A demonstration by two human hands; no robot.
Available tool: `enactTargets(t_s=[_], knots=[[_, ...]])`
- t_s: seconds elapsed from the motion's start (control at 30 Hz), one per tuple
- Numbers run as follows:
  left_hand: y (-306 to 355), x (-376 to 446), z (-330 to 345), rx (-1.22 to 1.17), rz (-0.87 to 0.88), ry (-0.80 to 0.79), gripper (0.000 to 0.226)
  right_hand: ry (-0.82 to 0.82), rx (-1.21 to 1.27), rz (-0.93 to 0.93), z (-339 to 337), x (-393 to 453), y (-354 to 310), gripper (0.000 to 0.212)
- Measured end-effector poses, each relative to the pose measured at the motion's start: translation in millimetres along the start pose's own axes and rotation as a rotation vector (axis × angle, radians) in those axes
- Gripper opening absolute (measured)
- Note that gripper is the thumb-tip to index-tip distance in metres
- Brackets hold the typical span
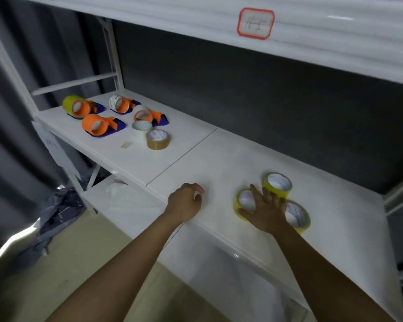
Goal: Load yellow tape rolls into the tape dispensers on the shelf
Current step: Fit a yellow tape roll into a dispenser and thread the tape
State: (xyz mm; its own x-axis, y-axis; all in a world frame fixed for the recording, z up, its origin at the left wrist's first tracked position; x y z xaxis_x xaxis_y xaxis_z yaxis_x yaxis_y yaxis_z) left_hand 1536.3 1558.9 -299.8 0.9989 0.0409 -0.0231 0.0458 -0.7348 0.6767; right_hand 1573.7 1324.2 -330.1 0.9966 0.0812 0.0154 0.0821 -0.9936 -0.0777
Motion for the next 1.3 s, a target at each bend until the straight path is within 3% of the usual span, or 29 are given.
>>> enactTargets(t_s=[0.1,0.27,0.53,0.77,0.97,1.17,1.3], knots=[[-1,-13,10,0.037,-0.021,-0.043,0.028,-0.064,0.007,-0.027,8,4,2,0.093],[-13,-26,5,0.041,-0.051,-0.046,0.026,-0.029,0.128,-0.087,1,7,-16,0.099],[-50,-30,-18,-0.072,-0.113,0.042,0.025,0.038,0.533,-0.302,-14,0,-98,0.104],[-102,-34,-60,-0.026,-0.216,0.154,0.024,-0.007,0.666,-0.445,-23,16,-182,0.103],[-159,-24,-121,-0.051,-0.251,0.215,0.023,-0.024,0.706,-0.477,-21,48,-272,0.103],[-214,1,-206,-0.173,-0.168,0.316,0.022,-0.084,0.779,-0.422,-6,91,-368,0.099],[-254,23,-234,-0.187,-0.183,0.301,0.022,-0.08,0.905,-0.36,9,111,-413,0.094]])
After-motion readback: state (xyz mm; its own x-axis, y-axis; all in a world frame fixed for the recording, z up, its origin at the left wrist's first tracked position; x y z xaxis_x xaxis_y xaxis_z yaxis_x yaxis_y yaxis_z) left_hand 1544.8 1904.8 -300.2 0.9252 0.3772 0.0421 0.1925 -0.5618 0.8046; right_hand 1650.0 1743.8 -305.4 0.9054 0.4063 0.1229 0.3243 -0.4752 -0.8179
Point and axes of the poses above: each hand's wrist, its own x-axis towards the middle knuckle, its own z-axis out of the palm, y = z × x, the point moved 5 cm from there along x, towards the middle knuckle
